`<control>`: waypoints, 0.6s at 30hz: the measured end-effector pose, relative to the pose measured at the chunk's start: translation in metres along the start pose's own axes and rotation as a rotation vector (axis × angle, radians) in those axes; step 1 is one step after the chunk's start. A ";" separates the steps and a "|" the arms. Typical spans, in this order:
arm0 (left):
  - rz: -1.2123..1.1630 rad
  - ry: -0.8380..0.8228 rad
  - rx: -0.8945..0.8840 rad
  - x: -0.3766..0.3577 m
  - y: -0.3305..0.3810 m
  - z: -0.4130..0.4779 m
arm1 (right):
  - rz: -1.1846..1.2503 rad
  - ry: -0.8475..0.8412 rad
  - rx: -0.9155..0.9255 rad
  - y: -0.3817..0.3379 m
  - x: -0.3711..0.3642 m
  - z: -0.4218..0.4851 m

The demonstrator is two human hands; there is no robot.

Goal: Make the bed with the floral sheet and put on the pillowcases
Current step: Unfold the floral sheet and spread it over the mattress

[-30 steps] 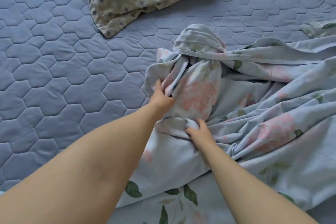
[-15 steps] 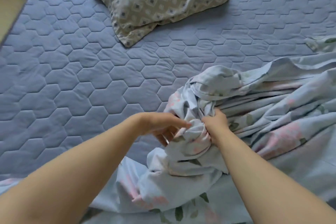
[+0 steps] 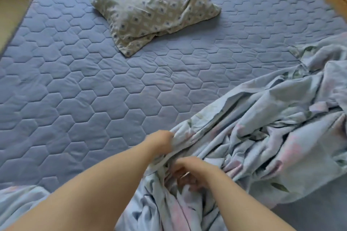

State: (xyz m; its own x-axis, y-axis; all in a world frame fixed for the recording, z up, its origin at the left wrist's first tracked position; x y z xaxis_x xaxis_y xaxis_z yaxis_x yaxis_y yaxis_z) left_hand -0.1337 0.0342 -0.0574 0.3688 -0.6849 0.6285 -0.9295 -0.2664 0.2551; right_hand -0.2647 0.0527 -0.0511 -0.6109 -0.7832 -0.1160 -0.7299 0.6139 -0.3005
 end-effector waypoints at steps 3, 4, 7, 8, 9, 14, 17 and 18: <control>-0.326 0.055 -0.064 0.015 0.004 -0.014 | 0.390 0.508 0.222 -0.011 0.026 0.010; -0.424 0.049 -0.101 0.023 0.006 -0.020 | 0.502 0.586 0.266 -0.019 0.031 0.011; -0.546 -0.095 -0.220 0.041 0.019 -0.042 | 0.804 0.602 0.353 -0.048 0.042 -0.004; -0.529 -0.136 -0.257 0.044 0.024 -0.050 | 0.818 0.632 0.362 -0.056 0.046 -0.010; -0.502 -0.162 -0.285 0.045 0.027 -0.059 | 0.776 0.682 0.354 -0.061 0.046 -0.019; -0.463 -0.341 -0.262 0.064 0.019 -0.103 | 0.421 0.899 0.442 -0.082 0.040 -0.075; -0.586 -0.067 -0.227 0.101 0.011 -0.125 | 0.155 0.803 0.613 -0.105 0.022 -0.128; -0.553 0.145 -0.208 0.117 0.009 -0.129 | 0.089 0.722 0.664 -0.112 0.012 -0.146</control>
State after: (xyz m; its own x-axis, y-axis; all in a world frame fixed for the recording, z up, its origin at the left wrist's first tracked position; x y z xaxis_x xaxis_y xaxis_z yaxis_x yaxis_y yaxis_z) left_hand -0.0983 0.0390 0.1138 0.8075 -0.3792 0.4518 -0.5841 -0.4079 0.7017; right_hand -0.2350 -0.0114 0.1193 -0.8568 -0.3530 0.3759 -0.4870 0.3143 -0.8149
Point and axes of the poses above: each hand's wrist, its own z-axis towards the middle knuckle, its own x-axis out of the back of the hand, y = z × x, the point moved 1 cm from there along z, towards the middle knuckle, and after that the axes turned 4 degrees about -y, right-handed, at the moved point
